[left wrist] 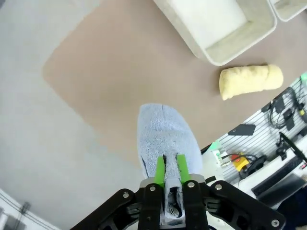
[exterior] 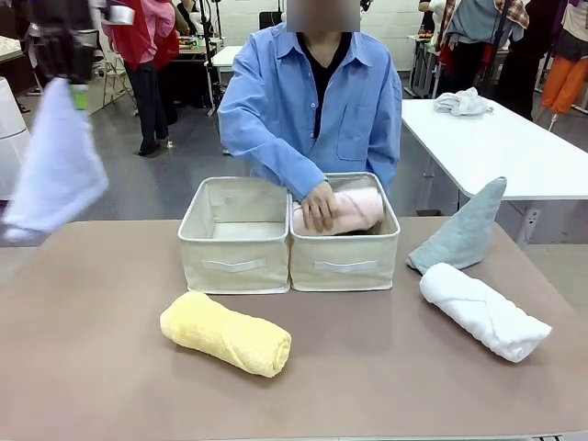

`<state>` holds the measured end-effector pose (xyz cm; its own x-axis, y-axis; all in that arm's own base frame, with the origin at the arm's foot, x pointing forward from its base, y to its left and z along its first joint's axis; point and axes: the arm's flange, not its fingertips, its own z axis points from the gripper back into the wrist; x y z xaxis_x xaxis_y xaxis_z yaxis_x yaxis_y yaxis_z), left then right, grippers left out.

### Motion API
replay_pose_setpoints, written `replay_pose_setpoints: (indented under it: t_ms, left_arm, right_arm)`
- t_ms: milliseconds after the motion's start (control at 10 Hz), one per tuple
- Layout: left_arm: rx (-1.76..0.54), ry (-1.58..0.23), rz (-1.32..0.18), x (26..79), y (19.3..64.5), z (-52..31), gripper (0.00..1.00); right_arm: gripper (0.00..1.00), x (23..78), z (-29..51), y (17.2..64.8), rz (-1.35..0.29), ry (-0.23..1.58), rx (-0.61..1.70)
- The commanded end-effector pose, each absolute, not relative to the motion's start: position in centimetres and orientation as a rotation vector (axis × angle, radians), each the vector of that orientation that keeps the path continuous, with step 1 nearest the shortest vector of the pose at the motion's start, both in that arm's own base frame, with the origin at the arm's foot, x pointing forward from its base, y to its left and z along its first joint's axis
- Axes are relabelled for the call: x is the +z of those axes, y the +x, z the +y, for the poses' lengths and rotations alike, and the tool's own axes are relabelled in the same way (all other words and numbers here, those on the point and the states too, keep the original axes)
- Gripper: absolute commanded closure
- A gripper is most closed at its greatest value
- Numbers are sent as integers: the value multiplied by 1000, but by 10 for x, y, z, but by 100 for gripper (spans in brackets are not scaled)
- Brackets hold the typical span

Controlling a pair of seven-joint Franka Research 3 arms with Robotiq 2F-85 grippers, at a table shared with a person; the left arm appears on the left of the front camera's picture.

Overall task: Sort the towels based on their folding style.
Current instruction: Pick up one triangle-folded towel and place it in the left Fabric basket.

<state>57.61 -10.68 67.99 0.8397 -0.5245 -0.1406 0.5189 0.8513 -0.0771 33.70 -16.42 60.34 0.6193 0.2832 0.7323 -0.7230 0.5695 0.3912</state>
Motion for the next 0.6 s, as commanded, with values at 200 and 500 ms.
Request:
replay_pose_setpoints:
  t_ms: [200,500]
  left_arm:
    - [-662,4,212,696,621,-151,89]
    - [-649,-21,213,653,599,-155,89]
  right_arm:
    - [0,603,-165,338,-682,762,657]
    - [0,603,-165,338,-682,762,657]
